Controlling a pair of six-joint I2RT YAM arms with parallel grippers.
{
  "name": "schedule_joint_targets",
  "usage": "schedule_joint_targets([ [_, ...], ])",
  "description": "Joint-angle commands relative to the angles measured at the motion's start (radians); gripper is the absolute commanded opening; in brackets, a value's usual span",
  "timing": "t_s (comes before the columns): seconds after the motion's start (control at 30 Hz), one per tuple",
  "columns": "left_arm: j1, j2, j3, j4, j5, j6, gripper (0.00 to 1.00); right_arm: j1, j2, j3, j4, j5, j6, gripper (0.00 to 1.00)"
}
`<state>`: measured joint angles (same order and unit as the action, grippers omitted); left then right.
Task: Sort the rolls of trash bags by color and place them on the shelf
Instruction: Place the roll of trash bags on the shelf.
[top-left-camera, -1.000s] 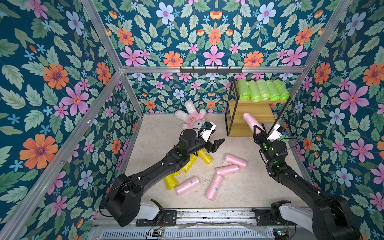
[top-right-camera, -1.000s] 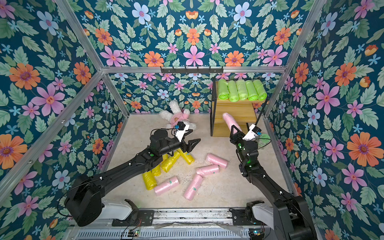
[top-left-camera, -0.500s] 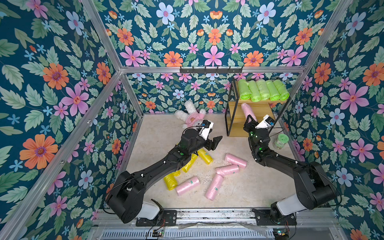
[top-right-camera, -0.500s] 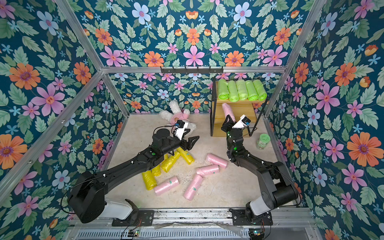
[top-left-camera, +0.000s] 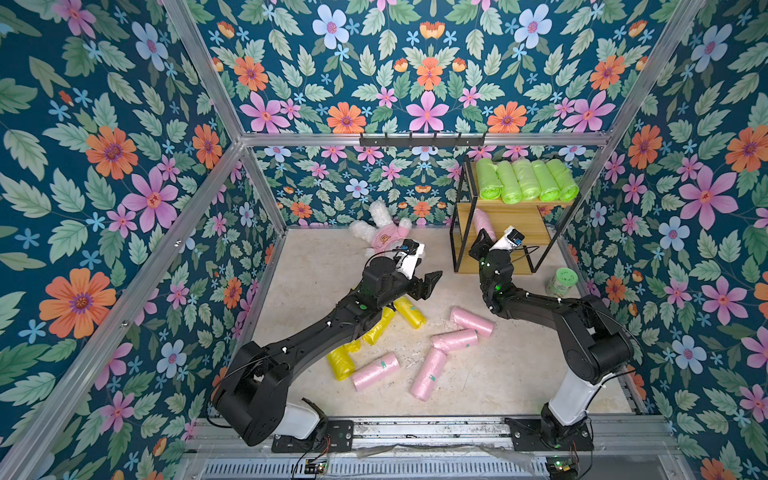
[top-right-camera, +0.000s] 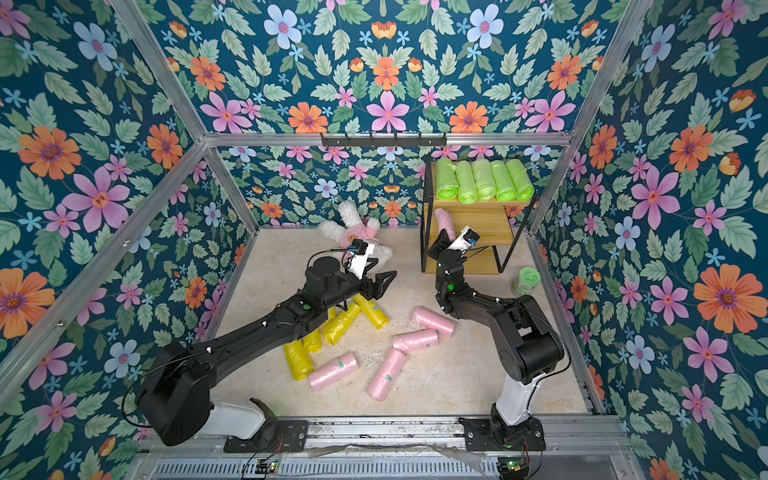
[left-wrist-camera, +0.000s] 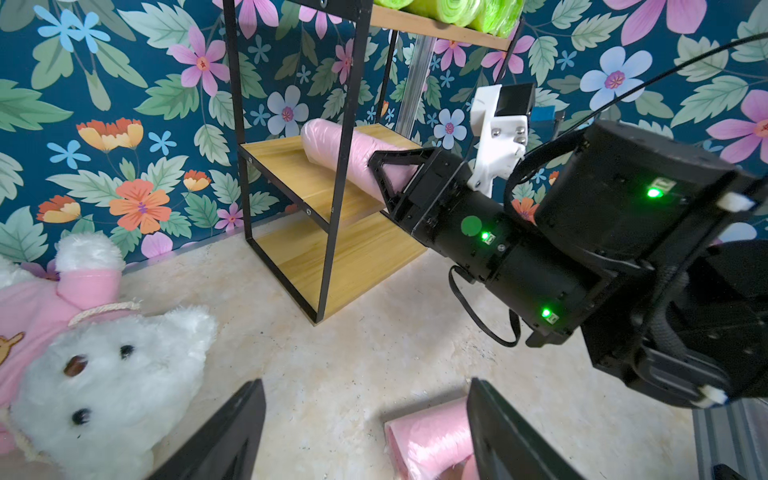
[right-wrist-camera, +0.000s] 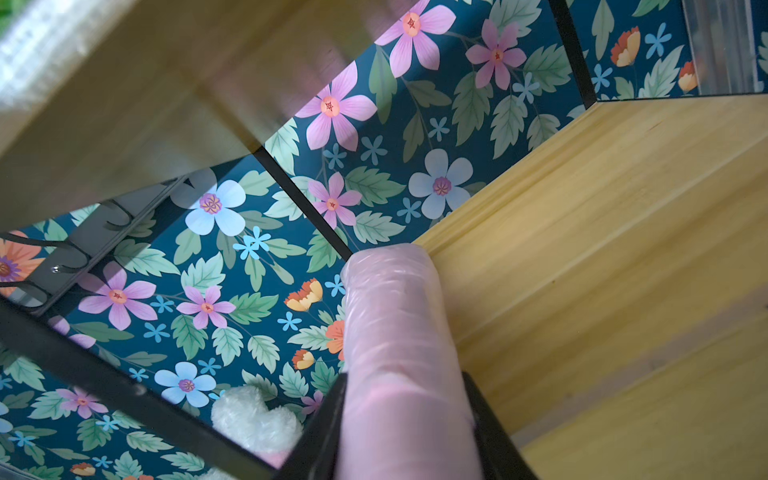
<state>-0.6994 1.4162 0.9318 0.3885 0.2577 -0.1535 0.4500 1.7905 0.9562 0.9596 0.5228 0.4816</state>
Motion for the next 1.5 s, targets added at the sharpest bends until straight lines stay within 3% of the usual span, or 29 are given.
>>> schedule_joint_targets([
  [0.0, 0.001, -0.012, -0.009, 0.010, -0.017, -0.004, 0.81, 0.003, 0.021, 0.026, 0.013, 0.021, -0.026, 0.37],
  [0.6, 0.013, -0.065, -0.061, 0.002, -0.037, 0.032, 0.82, 0.001, -0.038, -0.033, -0.032, -0.189, -0.085, 0.66],
  [1.1, 0.017, -0.103, -0.103, 0.000, -0.034, 0.025, 0.82, -0.132, -0.189, -0.228, 0.070, -0.561, -0.031, 0.79],
  [1.47, 0.017, -0.094, -0.093, -0.007, -0.006, 0.014, 0.82, -0.171, -0.204, -0.162, -0.085, -0.496, -0.032, 0.81],
])
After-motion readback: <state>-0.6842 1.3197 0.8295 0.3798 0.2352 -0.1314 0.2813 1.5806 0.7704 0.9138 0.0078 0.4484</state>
